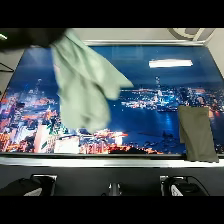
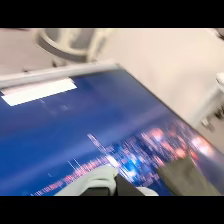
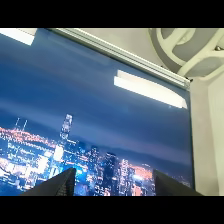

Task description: Fold the shirts.

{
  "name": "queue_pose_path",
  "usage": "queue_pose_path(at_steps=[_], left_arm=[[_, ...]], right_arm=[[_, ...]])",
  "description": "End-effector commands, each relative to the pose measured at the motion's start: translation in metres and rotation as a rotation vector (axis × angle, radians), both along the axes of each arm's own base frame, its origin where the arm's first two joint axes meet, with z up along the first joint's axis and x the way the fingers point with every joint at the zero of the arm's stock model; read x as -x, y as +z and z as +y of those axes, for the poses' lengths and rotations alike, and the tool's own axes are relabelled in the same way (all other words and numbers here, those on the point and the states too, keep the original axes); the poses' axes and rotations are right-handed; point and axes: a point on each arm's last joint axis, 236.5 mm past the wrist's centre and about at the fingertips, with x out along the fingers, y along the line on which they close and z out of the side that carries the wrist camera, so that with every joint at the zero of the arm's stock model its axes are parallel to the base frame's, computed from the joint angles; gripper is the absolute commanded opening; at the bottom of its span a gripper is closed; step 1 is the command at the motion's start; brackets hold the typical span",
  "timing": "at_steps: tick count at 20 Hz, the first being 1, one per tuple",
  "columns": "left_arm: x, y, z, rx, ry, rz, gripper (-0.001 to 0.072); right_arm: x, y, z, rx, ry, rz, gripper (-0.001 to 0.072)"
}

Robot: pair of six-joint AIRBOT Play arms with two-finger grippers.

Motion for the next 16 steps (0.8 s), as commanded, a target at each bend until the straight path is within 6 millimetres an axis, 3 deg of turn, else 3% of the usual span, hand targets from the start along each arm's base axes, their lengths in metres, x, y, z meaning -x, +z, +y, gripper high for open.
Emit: queue_pose_path(at_steps=[1, 4, 6, 7, 8, 9, 10, 11, 13, 14, 16], left_arm=[[0.033, -0.072, -0.064, -0.101, -0.161, 0.123, 0.0025], [0.046, -0.189, -0.120, -0.166, -0.221, 0.369, 0.0025], [0.070, -0.267, -0.158, -0.226, -0.267, 0.540, 0.0026], [0.082, -0.297, -0.168, -0.269, -0.280, 0.623, 0.0161], [0.091, -0.320, -0.170, -0.311, -0.279, 0.715, 0.0627], [0.092, -0.332, -0.160, -0.359, -0.272, 0.779, 0.0720], [0.081, -0.335, -0.139, -0.408, -0.247, 0.795, 0.0720], [0.060, -0.333, -0.105, -0.471, -0.188, 0.780, 0.0720], [0.010, -0.326, -0.013, -0.591, 0.010, 0.739, 0.0720], [-0.007, -0.323, 0.034, -0.632, 0.121, 0.750, 0.0720], [-0.020, -0.323, 0.114, -0.642, 0.286, 0.829, 0.0720]], right_arm=[[0.034, -0.011, -0.008, 0.008, -0.035, 0.077, 0.0490], [0.032, -0.049, -0.008, 0.001, -0.040, 0.246, 0.0490], [0.019, -0.077, -0.008, 0.005, -0.040, 0.363, 0.0492], [0.010, -0.089, -0.008, 0.004, -0.038, 0.407, 0.0493], [0.000, -0.103, -0.005, -0.002, -0.029, 0.457, 0.0493], [-0.008, -0.118, -0.002, -0.009, -0.020, 0.510, 0.0493], [-0.014, -0.135, 0.002, -0.017, -0.001, 0.578, 0.0493], [-0.016, -0.153, 0.011, -0.037, 0.031, 0.649, 0.0492], [-0.011, -0.195, 0.047, -0.128, 0.164, 0.793, 0.0491], [-0.002, -0.220, 0.070, -0.189, 0.252, 0.867, 0.0491], [0.030, -0.271, 0.101, -0.293, 0.385, 1.041, 0.0493]])
